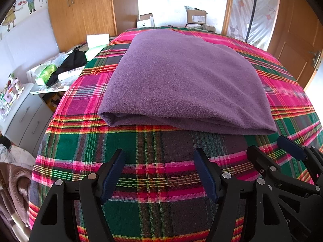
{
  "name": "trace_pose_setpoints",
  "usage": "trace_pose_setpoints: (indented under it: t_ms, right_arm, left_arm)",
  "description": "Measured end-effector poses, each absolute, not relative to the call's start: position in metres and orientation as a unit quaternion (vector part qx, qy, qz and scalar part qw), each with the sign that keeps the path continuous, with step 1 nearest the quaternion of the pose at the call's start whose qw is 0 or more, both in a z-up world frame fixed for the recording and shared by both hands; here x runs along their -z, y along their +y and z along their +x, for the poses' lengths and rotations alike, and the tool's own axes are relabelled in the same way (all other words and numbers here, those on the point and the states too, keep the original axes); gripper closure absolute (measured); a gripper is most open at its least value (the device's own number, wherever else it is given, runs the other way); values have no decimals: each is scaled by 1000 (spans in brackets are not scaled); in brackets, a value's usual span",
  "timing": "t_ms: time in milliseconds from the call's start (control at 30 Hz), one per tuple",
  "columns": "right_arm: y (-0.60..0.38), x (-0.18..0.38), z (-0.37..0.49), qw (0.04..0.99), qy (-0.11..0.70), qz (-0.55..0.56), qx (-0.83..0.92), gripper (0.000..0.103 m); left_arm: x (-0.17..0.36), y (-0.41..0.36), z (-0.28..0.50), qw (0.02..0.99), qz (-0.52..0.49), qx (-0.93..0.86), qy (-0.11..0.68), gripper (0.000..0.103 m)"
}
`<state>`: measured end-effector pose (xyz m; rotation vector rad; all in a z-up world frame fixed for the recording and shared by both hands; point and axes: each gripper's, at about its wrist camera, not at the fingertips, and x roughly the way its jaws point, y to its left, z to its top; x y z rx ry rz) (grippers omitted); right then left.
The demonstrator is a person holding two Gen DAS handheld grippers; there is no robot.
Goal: Fold clothes
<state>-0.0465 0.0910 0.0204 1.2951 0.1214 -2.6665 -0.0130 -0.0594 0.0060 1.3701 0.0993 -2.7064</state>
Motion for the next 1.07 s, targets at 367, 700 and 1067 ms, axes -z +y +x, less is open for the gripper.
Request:
trace_pose_setpoints:
  t_ms: [367, 700, 1067]
  right_arm:
    - [91, -20, -46, 87, 41, 435, 895, 36]
    - [92, -20, -46, 88, 41, 435, 895, 36]
    - [92, -20, -46, 88, 41, 435, 895, 36]
  left_arm:
    - [-5, -59, -13, 54, 446, 893, 33, 31]
    - [-5, -59, -13, 55, 443, 894, 32, 31]
    - [-5, -59, -13, 55, 442, 895, 32, 31]
